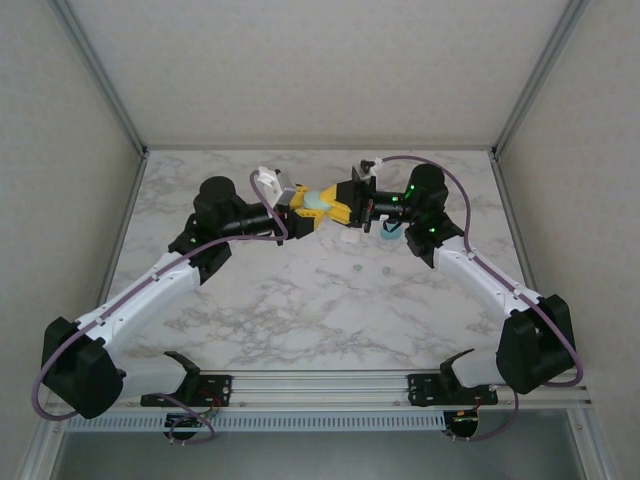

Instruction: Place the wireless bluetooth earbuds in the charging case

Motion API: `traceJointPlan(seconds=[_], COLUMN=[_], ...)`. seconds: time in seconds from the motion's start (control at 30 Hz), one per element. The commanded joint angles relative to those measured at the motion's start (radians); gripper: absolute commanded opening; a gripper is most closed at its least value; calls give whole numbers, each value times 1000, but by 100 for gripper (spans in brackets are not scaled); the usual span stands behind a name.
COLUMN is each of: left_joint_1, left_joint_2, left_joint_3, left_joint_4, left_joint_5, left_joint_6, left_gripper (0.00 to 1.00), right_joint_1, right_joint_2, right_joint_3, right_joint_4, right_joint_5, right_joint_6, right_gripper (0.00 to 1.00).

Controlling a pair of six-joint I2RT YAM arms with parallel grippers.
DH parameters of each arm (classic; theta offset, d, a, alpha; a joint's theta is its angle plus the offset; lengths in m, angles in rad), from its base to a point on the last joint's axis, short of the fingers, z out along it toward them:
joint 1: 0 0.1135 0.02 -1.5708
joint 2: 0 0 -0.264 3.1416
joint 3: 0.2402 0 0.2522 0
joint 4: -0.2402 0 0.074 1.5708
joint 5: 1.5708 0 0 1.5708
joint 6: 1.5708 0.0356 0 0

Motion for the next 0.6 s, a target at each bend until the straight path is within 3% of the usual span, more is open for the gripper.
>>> traceJointPlan(seconds=[0.0,0.07,0.33,0.5,0.57], left_joint_1=[-2,-2,-9,-12,-14], left_joint_2=[4,5,6,10,10], left_joint_3=[34,32,24,27,28], left_joint_4=[10,13,51,60,64], left_joint_5=[12,10,1,1,-4], left_joint_6=[1,4,-8,-17,-22], left_gripper=[44,48,49,44,48], right_joint_1=[8,7,7,7,7], right_joint_2=[7,11,14,10,6], right_joint_3=[-12,-16,-30,-41,-42], right_joint_4=[71,112,170,143,113], right_joint_5=[4,9,19,23,22], right_joint_6=[16,50,101,81,60], right_gripper=[21,21,21,21,21])
